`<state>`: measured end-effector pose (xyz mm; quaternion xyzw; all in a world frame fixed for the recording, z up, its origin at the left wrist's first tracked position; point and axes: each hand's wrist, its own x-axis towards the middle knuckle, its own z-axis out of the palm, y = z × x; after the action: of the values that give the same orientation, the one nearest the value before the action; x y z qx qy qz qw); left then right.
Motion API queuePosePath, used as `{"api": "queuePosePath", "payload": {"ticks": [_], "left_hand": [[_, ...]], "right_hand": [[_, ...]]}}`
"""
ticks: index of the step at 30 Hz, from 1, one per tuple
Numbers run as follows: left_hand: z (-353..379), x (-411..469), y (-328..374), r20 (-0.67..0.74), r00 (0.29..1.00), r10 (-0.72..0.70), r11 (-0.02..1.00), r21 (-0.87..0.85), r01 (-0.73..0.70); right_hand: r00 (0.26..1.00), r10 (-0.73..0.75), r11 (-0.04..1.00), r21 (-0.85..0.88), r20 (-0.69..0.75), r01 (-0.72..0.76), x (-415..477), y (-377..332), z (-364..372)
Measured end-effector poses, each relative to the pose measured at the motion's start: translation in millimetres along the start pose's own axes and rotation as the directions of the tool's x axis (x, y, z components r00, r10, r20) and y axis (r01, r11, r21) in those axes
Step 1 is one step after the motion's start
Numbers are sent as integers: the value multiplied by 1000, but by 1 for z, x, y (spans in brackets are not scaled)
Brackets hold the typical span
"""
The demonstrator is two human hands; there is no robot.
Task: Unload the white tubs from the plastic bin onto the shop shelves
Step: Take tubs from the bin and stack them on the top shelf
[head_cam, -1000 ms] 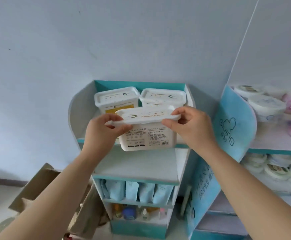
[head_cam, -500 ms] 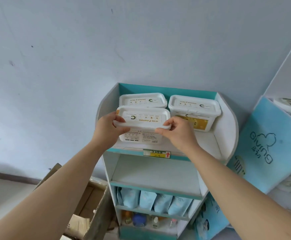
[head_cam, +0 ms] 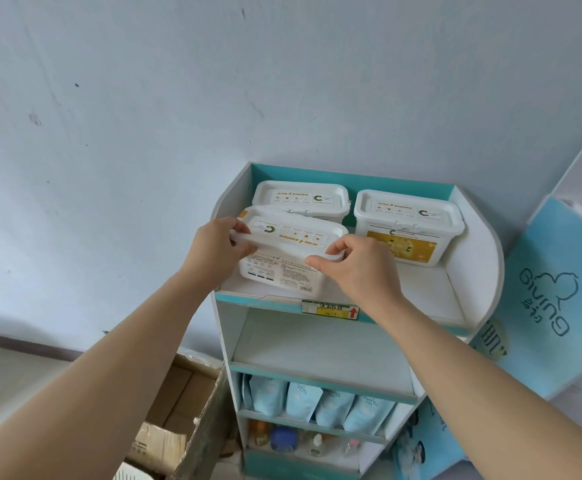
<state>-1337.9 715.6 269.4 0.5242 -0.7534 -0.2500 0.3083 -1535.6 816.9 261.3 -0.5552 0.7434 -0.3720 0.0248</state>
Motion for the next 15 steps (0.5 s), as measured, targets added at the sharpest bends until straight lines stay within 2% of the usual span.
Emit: {"api": "queuePosePath", "payload": {"ticks": [10,15], "left_hand": [[1,-4,-3,26,999,-31,1000,0,31],[6,-18,-1,23,1000,-7,997,79,5]], "right_hand": [[1000,-13,995,-102,11,14,-16,-14,2],[998,-55,988,-143,43,61,-30,-11,2]]}}
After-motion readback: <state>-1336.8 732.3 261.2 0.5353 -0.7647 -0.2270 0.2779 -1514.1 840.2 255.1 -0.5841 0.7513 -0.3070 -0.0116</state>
